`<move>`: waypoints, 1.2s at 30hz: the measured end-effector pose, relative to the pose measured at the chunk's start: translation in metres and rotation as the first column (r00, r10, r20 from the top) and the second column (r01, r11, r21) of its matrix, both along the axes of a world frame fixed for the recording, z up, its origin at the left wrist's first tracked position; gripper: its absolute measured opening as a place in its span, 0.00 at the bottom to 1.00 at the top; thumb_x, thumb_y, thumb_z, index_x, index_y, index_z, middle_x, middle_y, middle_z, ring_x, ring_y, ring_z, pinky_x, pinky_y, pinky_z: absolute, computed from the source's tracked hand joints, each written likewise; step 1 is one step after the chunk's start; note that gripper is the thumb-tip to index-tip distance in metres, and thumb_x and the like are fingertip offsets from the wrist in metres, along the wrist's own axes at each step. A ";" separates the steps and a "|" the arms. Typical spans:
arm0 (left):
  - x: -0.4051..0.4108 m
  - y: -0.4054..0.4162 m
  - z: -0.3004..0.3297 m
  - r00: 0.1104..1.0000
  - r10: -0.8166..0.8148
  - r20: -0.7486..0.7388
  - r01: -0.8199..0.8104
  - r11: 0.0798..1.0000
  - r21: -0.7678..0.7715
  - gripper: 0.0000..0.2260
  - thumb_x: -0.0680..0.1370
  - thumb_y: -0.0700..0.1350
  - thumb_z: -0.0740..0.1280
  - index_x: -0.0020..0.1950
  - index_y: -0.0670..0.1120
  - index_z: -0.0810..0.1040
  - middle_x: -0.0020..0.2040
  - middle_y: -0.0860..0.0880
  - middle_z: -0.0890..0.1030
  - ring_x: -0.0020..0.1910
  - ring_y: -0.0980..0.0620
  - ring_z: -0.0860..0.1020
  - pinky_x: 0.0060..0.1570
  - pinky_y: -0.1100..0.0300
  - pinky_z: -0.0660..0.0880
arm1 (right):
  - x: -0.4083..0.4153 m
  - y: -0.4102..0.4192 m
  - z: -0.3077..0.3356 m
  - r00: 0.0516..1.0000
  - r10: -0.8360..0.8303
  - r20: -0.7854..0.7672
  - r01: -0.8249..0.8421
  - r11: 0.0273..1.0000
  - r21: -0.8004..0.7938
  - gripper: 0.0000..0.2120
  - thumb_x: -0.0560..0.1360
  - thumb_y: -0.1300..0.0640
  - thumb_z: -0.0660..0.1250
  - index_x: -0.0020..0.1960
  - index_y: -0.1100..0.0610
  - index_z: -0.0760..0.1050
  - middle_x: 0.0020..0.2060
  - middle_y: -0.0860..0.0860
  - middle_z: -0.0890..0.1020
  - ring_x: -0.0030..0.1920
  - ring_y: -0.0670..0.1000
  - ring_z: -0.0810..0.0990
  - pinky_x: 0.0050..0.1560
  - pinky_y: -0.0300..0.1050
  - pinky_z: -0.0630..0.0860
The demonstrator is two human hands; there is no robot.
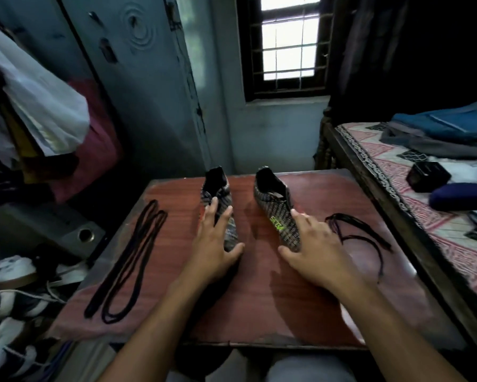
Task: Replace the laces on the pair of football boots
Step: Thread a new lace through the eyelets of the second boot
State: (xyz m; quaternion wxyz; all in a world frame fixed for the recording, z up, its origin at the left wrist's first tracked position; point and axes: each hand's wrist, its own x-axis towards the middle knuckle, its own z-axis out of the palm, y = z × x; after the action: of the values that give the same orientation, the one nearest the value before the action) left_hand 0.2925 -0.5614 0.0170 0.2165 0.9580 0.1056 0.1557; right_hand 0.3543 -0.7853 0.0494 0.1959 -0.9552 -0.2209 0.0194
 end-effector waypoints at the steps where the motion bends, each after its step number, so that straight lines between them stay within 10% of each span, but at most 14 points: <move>1: 0.003 0.007 0.003 0.999 0.012 -0.030 -0.011 1.000 0.020 0.40 0.76 0.53 0.74 0.83 0.54 0.58 0.85 0.51 0.43 0.83 0.46 0.46 0.80 0.48 0.51 | -0.008 0.003 -0.002 1.000 0.025 -0.010 -0.025 0.999 0.023 0.41 0.78 0.39 0.67 0.83 0.53 0.54 0.79 0.55 0.63 0.77 0.59 0.62 0.77 0.53 0.61; 4: 0.004 0.001 0.007 0.996 -0.011 0.085 -0.005 0.984 0.179 0.38 0.74 0.48 0.75 0.81 0.51 0.63 0.84 0.43 0.52 0.82 0.40 0.54 0.79 0.40 0.56 | -0.030 0.009 -0.007 0.993 0.108 -0.037 -0.099 0.977 0.187 0.37 0.80 0.45 0.67 0.82 0.55 0.57 0.81 0.54 0.61 0.79 0.55 0.59 0.79 0.45 0.55; 7: -0.009 -0.044 0.005 0.957 -0.231 0.175 0.230 0.973 0.025 0.29 0.78 0.55 0.67 0.79 0.54 0.67 0.81 0.49 0.62 0.79 0.48 0.62 0.78 0.48 0.61 | -0.037 0.001 -0.008 0.983 0.182 -0.017 -0.169 0.944 0.285 0.30 0.79 0.51 0.69 0.78 0.55 0.67 0.77 0.52 0.69 0.77 0.51 0.65 0.76 0.39 0.58; 10: -0.023 -0.075 -0.009 0.951 -0.304 0.051 0.307 0.948 -0.088 0.29 0.79 0.66 0.54 0.80 0.61 0.64 0.83 0.56 0.56 0.80 0.56 0.58 0.79 0.58 0.57 | -0.031 -0.033 0.002 0.997 0.078 0.024 -0.080 0.878 0.471 0.13 0.76 0.60 0.71 0.60 0.53 0.82 0.55 0.47 0.84 0.55 0.42 0.81 0.58 0.34 0.74; 13: -0.025 -0.081 -0.015 0.965 -0.227 0.128 0.227 0.974 0.020 0.27 0.79 0.63 0.60 0.78 0.56 0.69 0.82 0.52 0.60 0.79 0.50 0.62 0.77 0.56 0.60 | -0.021 -0.086 0.006 0.968 -0.222 0.115 0.140 0.862 0.487 0.09 0.73 0.64 0.72 0.49 0.51 0.83 0.42 0.44 0.82 0.40 0.42 0.79 0.41 0.28 0.68; 20: -0.017 -0.158 0.008 0.871 -0.426 0.245 0.327 0.874 0.359 0.13 0.78 0.52 0.64 0.62 0.54 0.81 0.56 0.54 0.80 0.53 0.49 0.77 0.52 0.50 0.74 | 0.005 -0.151 -0.026 0.878 -0.465 0.113 0.446 0.881 0.161 0.22 0.75 0.50 0.73 0.67 0.54 0.77 0.61 0.56 0.76 0.61 0.61 0.75 0.61 0.55 0.74; 36: 0.021 -0.224 -0.002 0.922 -0.385 0.051 0.358 0.893 0.272 0.05 0.79 0.44 0.67 0.43 0.49 0.77 0.42 0.52 0.75 0.38 0.48 0.76 0.31 0.56 0.64 | 0.013 -0.146 -0.038 0.929 -0.325 0.177 0.296 0.940 0.173 0.09 0.80 0.54 0.69 0.60 0.49 0.81 0.57 0.46 0.78 0.60 0.54 0.76 0.58 0.54 0.73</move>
State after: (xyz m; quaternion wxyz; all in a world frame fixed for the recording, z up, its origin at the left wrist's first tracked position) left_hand 0.3138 -0.7853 0.0153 0.1214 0.9710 -0.1118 0.1732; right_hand 0.3673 -0.9310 0.0111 0.2409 -0.9585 -0.0864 -0.1253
